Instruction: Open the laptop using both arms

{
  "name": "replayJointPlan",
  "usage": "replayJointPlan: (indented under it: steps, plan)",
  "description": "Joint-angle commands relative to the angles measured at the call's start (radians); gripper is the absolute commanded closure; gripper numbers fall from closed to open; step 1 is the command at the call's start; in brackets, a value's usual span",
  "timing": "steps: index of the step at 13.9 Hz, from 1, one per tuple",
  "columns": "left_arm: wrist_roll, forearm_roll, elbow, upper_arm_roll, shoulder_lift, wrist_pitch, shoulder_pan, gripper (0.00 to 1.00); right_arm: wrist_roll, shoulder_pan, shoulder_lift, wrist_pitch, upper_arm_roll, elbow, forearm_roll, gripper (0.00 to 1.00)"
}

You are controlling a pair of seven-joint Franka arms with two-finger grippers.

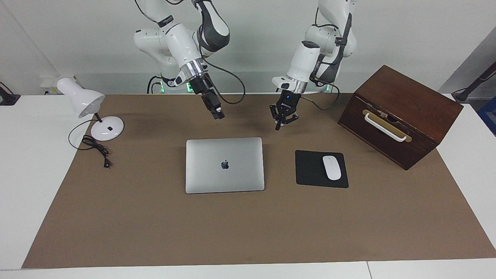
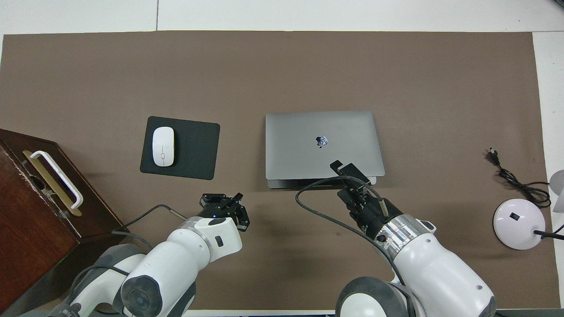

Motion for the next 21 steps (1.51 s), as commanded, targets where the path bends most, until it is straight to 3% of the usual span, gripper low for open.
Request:
replayJointPlan:
  steps: [1,6,10,15,21]
  plan:
    - [-0.056,-0.013,-0.005,0.014,0.048,0.086,-0.046,1.0,0.003,0.006,0.05,0.077,0.038,-0.002,0.067,0.0]
    - [-0.177,-0.013,-0.008,0.015,0.107,0.175,-0.115,1.0,-0.014,0.006,0.07,0.083,0.038,-0.011,0.1,0.0]
    - [-0.177,-0.014,-0.013,0.015,0.187,0.285,-0.141,1.0,-0.104,0.006,0.076,0.083,0.038,-0.01,0.183,0.0]
    - [-0.176,-0.014,-0.008,0.017,0.279,0.427,-0.155,1.0,-0.134,0.005,0.138,0.085,0.035,-0.001,0.188,0.0]
    - [-0.177,-0.016,0.046,0.02,0.316,0.438,-0.146,1.0,-0.167,0.002,0.187,0.086,0.03,0.019,0.19,0.0]
